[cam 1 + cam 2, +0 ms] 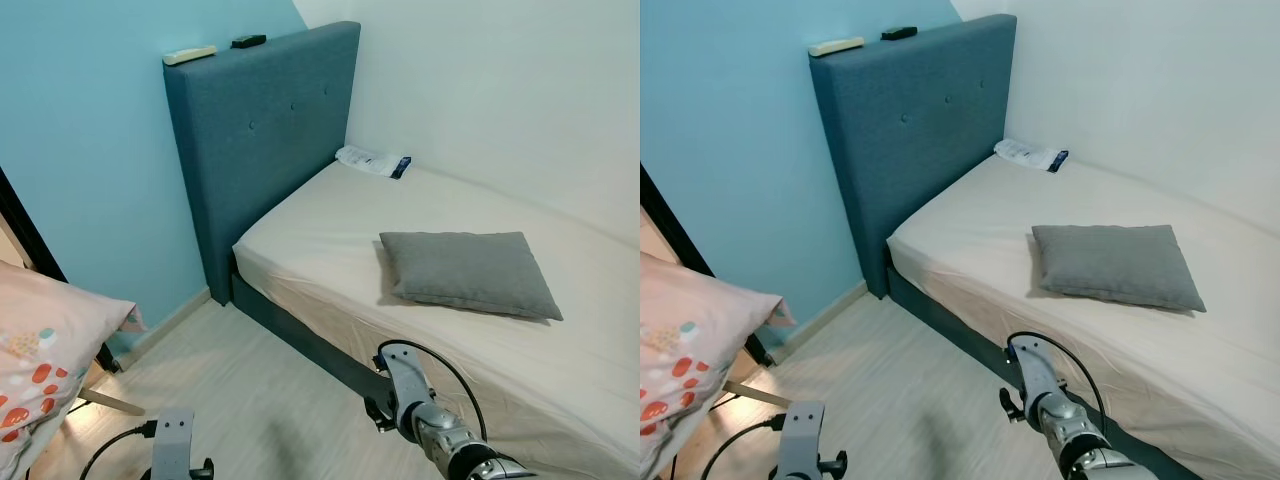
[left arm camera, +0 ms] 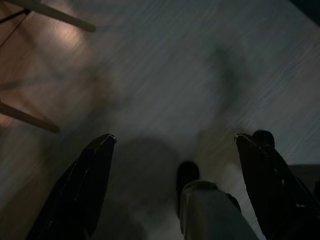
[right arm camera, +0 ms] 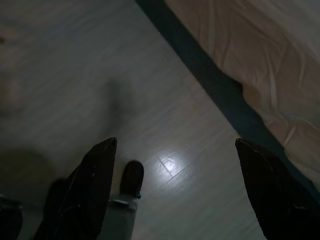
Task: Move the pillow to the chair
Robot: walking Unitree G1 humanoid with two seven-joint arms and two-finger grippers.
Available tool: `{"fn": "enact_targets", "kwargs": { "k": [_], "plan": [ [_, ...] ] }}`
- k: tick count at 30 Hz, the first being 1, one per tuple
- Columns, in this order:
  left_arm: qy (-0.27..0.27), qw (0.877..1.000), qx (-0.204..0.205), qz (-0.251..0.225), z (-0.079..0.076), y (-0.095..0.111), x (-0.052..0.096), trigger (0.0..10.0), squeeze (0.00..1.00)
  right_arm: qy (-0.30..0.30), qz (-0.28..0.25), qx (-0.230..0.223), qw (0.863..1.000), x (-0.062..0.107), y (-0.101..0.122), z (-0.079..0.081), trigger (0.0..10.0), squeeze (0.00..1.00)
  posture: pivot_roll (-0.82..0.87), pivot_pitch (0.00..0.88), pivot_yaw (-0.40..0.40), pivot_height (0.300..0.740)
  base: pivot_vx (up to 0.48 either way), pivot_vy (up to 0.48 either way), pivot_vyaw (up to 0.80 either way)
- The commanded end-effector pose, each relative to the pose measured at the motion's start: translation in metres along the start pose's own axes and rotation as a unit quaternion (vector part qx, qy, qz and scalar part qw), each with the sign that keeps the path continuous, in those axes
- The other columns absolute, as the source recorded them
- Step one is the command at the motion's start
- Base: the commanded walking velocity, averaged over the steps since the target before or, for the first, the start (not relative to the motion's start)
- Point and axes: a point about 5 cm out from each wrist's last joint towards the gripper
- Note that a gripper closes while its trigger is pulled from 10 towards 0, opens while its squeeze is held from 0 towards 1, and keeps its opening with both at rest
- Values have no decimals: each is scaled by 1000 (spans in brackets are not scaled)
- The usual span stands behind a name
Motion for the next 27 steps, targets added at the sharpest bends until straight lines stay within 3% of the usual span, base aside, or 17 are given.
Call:
{"fn": "enact_targets", "kwargs": {
  "k": [1, 5, 9, 15, 18, 20, 27],
  "plan": [
    [-11, 999, -20, 28, -5, -17, 4, 10000, 0, -5, 42, 13, 999, 2, -23, -2, 10000, 0, -19, 65, -76, 740, 0, 0, 0],
    [-26, 997, -55, 37, -10, -27, 8, 10000, 0, -10, 89, 35, 995, 7, -48, -7, 10000, 0, -15, 48, -80, 740, 0, 0, 0],
    [-44, 996, -72, 23, -18, -29, 10, 10000, 0, -62, 105, -38, 992, 17, -65, -35, 10000, 0, -19, 54, -73, 740, 0, 0, 0],
    [-45, 996, -76, 22, -18, -29, 10, 10000, 0, -64, 105, -40, 992, 18, -65, -36, 10000, 0, -19, 54, -73, 740, 0, 0, 0],
    [-55, 995, -82, 18, -26, -27, 11, 10000, 0, -63, 110, -29, 992, 19, -70, -37, 10000, 0, -40, 74, -77, 740, 0, 0, 0],
    [-60, 994, -90, -2, -29, -16, 8, 10000, 0, -59, 105, -14, 993, 19, -69, -36, 10000, 0, -41, 67, -74, 740, 0, 0, 0],
    [-43, 993, -102, -30, -16, 4, 2, 10000, 0, -58, 87, -19, 994, 17, -62, -38, 10000, 0, -32, 75, -52, 740, 0, 0, 0]
  ]
}}
Point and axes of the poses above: a point about 5 cm out from each wrist's last joint towards the gripper, its own x axis pointing back from the gripper into the wrist, its own y axis along the axis of the wrist's last joint, z = x × y, and after that the axes turned 14 degrees about -x, right-handed
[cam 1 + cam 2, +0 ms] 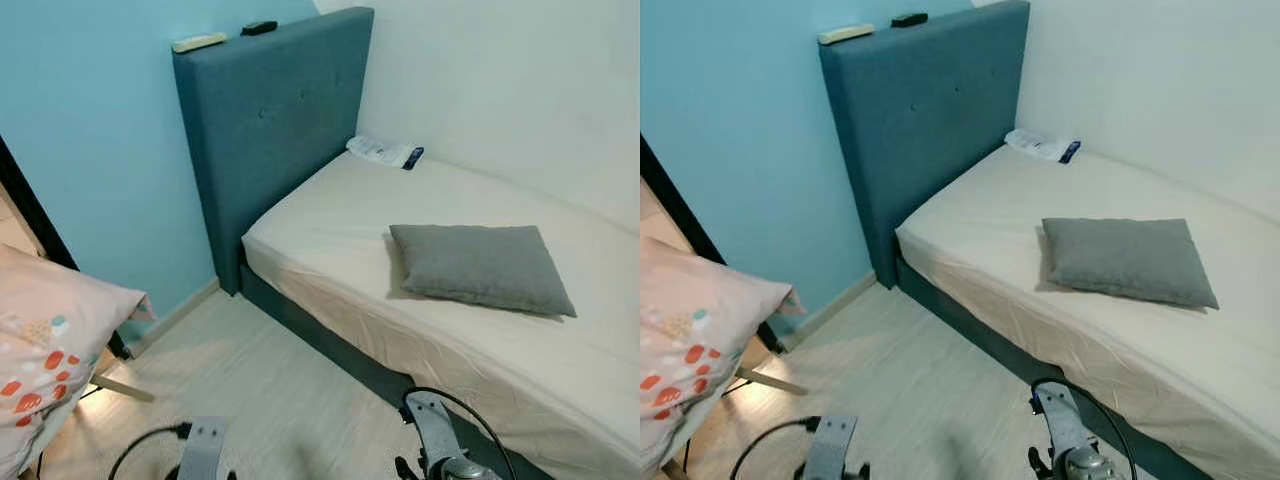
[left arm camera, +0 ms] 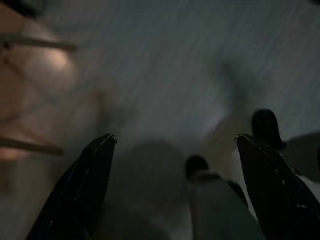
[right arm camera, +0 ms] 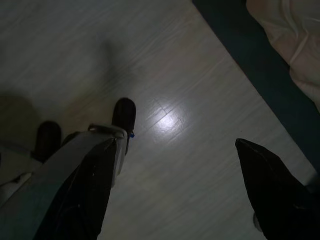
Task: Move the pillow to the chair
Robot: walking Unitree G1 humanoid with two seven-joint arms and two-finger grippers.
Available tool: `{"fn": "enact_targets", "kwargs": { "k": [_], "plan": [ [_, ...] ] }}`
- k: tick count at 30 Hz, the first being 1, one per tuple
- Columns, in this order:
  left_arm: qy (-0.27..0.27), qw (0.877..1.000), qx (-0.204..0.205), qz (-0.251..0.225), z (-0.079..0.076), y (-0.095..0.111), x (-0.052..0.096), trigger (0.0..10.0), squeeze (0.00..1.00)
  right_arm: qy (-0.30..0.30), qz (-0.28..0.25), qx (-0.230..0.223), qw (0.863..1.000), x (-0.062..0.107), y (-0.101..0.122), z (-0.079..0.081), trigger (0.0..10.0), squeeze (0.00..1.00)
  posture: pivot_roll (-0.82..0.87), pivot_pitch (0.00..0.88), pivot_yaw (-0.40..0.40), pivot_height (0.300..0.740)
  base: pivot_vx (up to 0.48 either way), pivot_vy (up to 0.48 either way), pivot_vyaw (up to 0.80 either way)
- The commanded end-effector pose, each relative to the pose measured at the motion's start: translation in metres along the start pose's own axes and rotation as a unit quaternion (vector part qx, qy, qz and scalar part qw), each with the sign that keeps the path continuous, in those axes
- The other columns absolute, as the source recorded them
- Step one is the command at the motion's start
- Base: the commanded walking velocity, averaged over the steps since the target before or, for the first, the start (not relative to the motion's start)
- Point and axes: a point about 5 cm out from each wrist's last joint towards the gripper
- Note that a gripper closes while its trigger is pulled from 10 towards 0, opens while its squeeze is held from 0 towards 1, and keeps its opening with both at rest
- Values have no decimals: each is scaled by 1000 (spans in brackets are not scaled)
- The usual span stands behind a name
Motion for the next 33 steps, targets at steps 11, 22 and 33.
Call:
{"fn": "enact_targets", "kwargs": {
  "k": [11, 22, 33],
  "plan": [
    [21, 1000, 1, -14, 18, 7, -2, 10000, 0, -1, -19, -21, 1000, 0, 6, -1, 10000, 0, -37, 90, -63, 740, 0, 0, 0],
    [24, 1000, 6, -16, 21, 9, -3, 10000, 0, 5, -24, -20, 1000, 0, 10, 3, 10000, 0, -30, 69, -62, 740, 0, 0, 0],
    [32, 999, 5, -19, 30, 12, -4, 10000, 0, 7, -44, -39, 998, -1, 23, 5, 10000, 0, -18, 41, -51, 740, 0, 0, 0]
  ]
}}
Point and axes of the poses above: a point about 5 cm out from each wrist's last joint towards the gripper, its own x axis pointing back from the gripper into the wrist, its own y axis along the axis of the wrist's last joint, z = x × y, and after that the axes turned 14 degrees about -x, right-handed
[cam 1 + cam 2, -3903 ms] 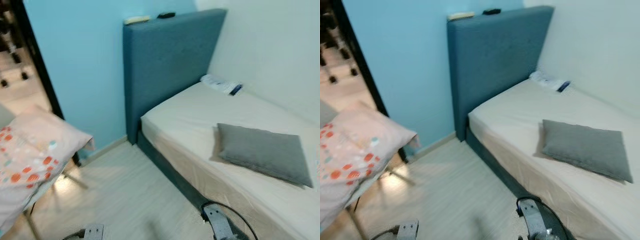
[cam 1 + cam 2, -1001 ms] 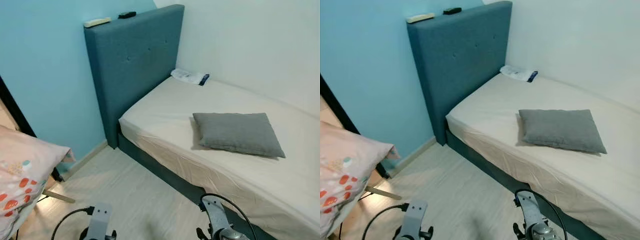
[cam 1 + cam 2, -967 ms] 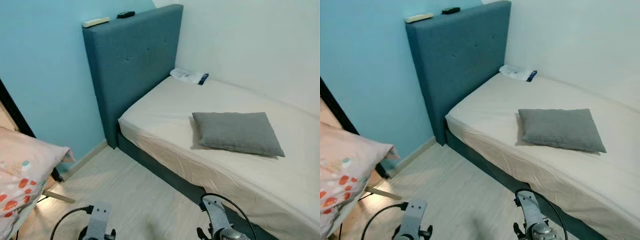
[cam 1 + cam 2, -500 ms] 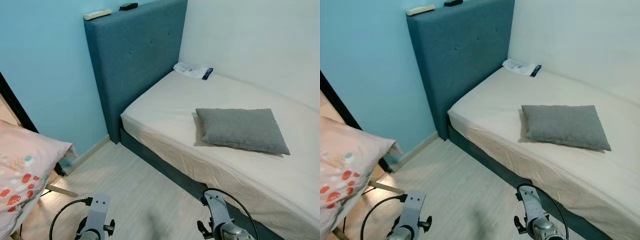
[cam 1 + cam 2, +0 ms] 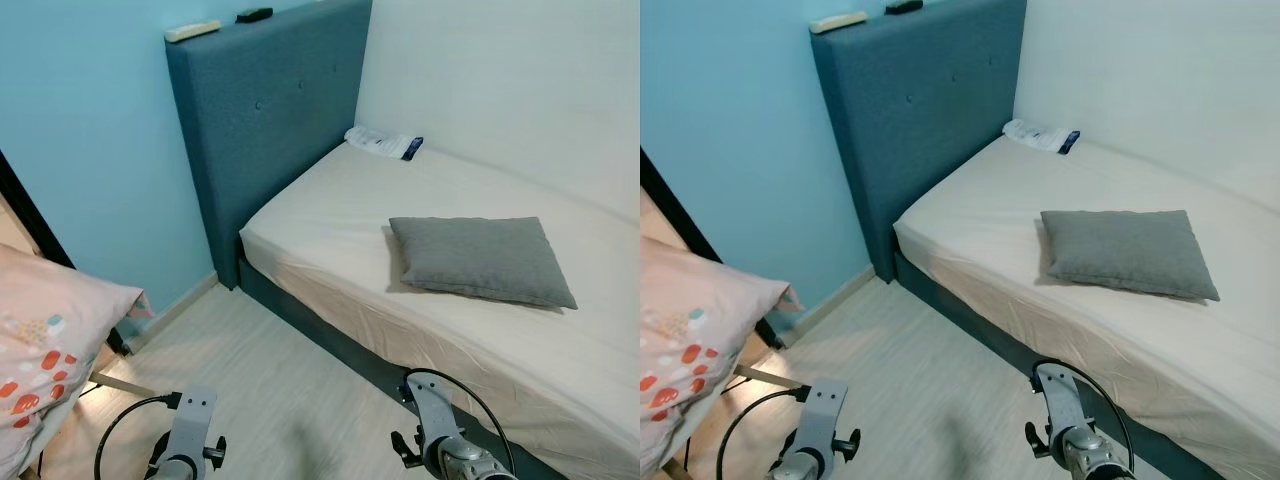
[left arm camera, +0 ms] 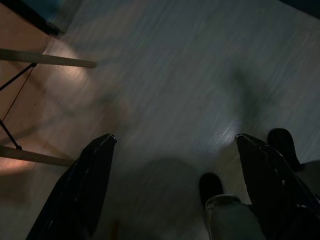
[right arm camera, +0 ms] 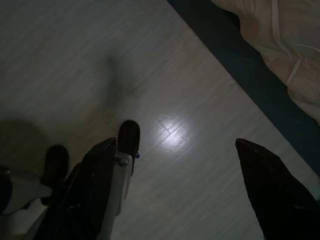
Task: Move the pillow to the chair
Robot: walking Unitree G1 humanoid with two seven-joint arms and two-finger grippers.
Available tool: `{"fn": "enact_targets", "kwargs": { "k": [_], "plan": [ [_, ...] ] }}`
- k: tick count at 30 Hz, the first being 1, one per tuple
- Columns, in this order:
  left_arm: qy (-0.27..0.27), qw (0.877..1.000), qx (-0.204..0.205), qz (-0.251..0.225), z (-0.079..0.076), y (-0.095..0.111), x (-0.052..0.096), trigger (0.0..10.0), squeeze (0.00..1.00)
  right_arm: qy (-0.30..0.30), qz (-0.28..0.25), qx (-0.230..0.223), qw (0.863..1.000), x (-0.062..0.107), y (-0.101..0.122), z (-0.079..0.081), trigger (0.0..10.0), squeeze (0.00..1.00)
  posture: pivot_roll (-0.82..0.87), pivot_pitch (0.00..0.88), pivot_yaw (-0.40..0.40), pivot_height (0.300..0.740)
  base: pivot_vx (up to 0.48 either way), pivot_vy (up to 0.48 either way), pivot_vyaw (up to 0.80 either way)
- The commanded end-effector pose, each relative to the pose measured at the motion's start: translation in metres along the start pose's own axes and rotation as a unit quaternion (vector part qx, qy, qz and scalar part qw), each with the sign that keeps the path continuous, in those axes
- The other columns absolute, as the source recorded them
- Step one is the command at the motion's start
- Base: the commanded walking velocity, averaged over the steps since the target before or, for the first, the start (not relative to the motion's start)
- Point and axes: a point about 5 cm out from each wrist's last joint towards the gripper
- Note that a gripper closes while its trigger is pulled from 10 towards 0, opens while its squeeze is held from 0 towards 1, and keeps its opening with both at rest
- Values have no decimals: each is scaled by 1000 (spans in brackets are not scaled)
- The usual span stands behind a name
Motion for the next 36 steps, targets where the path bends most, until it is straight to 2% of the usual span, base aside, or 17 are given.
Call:
{"fn": "enact_targets", "kwargs": {
  "k": [1, 26, 27, 33, 36],
  "plan": [
    [3, 1000, 0, 8, 4, -4, 1, 10000, 0, 0, -2, -13, 1000, 0, -1, 2, 10000, 0, -17, 43, -54, 740, 0, 0, 0],
    [-4, 1000, -9, 12, 4, -8, 2, 10000, 0, 13, -8, -37, 999, -2, -1, 12, 10000, 0, -21, 65, -24, 740, 0, 0, 0],
    [-2, 1000, 0, 13, 4, -8, 2, 10000, 0, 11, -9, -48, 999, -2, -1, 12, 10000, 0, -11, 62, -25, 740, 0, 0, 0],
    [-4, 1000, 9, 19, -3, -8, 2, 10000, 0, 11, -2, -45, 999, -2, 0, 13, 10000, 0, -14, 62, -48, 740, 0, 0, 0],
    [6, 998, 56, 43, -8, -22, 7, 10000, 0, 15, 10, -43, 999, -2, -5, 13, 10000, 0, -17, 62, -62, 740, 0, 0, -652]
  ]
}}
Point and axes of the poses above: a point about 5 cm out from each wrist's last joint towards the gripper, its own x axis pointing back from the gripper into the wrist, its own y axis along the axis of the wrist's last joint, z = x × y, and after that the axes turned 14 degrees about -x, right-handed
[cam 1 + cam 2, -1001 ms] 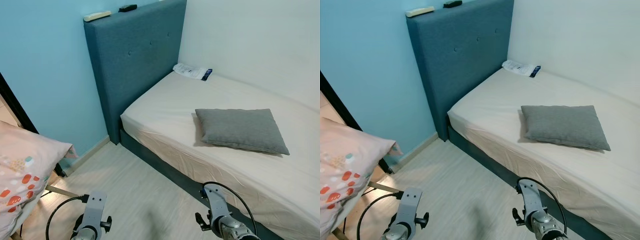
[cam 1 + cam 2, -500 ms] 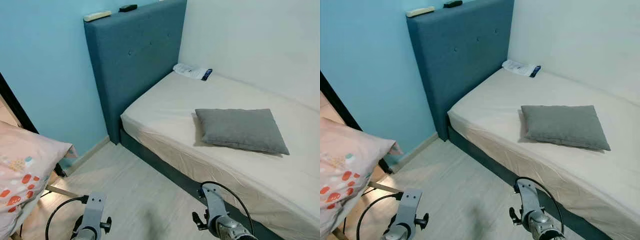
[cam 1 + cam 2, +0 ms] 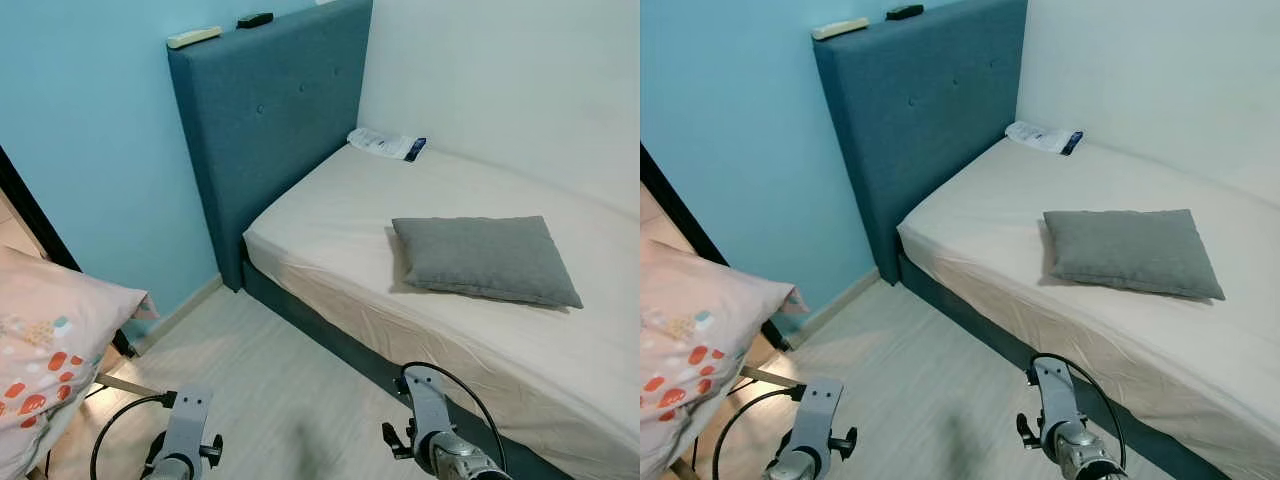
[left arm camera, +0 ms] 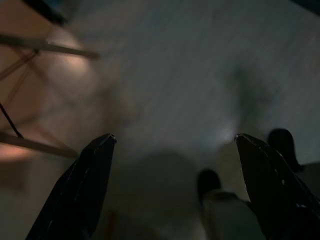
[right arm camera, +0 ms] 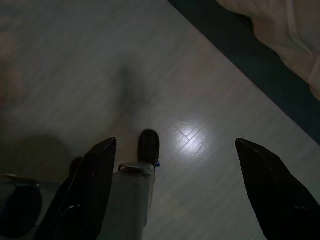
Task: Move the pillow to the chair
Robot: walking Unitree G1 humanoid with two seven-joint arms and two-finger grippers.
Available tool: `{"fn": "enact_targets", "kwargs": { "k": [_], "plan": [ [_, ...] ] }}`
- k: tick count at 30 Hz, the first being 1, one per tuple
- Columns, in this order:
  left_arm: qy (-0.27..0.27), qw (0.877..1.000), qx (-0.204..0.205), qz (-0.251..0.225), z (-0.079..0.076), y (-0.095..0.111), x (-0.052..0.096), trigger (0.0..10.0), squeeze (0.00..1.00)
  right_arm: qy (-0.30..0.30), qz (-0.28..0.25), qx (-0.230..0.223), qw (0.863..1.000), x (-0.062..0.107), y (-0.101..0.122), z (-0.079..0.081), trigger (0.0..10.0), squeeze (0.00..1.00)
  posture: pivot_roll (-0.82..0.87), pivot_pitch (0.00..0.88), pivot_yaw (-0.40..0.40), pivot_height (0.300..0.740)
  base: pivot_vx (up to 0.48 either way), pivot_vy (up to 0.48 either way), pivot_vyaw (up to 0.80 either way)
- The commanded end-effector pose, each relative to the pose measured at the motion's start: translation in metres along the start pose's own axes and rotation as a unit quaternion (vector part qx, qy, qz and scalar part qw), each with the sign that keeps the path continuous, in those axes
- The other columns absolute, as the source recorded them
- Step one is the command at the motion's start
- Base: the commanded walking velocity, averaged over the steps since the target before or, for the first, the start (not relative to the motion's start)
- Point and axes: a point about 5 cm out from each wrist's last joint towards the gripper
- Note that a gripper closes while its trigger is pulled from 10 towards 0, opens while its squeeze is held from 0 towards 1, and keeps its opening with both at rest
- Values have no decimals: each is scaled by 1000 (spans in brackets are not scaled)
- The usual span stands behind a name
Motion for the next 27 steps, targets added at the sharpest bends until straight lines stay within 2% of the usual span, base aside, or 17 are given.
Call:
{"fn": "enact_targets", "kwargs": {
  "k": [1, 3, 4, 5, 6, 11, 13, 18, 22, 27],
  "plan": [
    [-2, 1000, 16, 19, -5, -8, 2, 10000, 0, -5, 17, -10, 1000, 1, -8, -3, 10000, 0, -17, 62, -62, 740, 0, 0, -663],
    [-1, 999, 15, 50, -10, -27, 9, 10000, 0, -5, 27, 7, 1000, 1, -12, -5, 10000, 0, -3, 66, -89, 740, 0, 0, -656],
    [-1, 999, 15, 50, -10, -27, 9, 10000, 0, -5, 27, 7, 1000, 1, -12, -5, 10000, 0, -3, 66, -89, 740, 0, 0, -656],
    [16, 996, 50, 68, -10, -37, 12, 10000, 0, -8, 33, 9, 999, 2, -15, -6, 10000, 0, -1, 63, -94, 740, 0, 0, -656],
    [26, 995, 69, 74, -8, -41, 14, 10000, 0, -7, 38, 17, 999, 2, -17, -6, 10000, 0, -1, 62, -105, 740, 0, 0, -656],
    [54, 994, 68, 61, 0, -39, 13, 10000, 0, -6, 49, 54, 997, 3, -17, -9, 10000, 0, 8, 68, -135, 740, 0, 0, -660],
    [73, 991, 99, 50, 6, -36, 12, 10000, 0, -9, 47, 34, 998, 3, -17, -10, 10000, 0, 6, 60, -143, 740, 0, 0, -659],
    [59, 995, 73, 34, 5, -27, 9, 10000, 0, -17, 49, 24, 998, 4, -21, -14, 10000, 0, -1, 50, -139, 740, 0, 0, -659],
    [50, 995, 72, 37, 3, -26, 8, 10000, 0, -18, 43, 20, 999, 4, -20, -13, 10000, 0, -15, 54, -113, 740, 0, 0, -656],
    [33, 997, 54, 52, -1, -30, 9, 10000, 0, -17, 28, 5, 999, 3, -17, -11, 10000, 0, -25, 57, -83, 740, 0, -96, 0]
  ]
}}
Point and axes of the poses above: a point about 5 cm out from each wrist's last joint towards the gripper, its own x axis pointing back from the gripper into the wrist, its own y axis along the axis of the wrist's last joint, z = x × y, and after that the axes turned 14 degrees about -x, right-handed
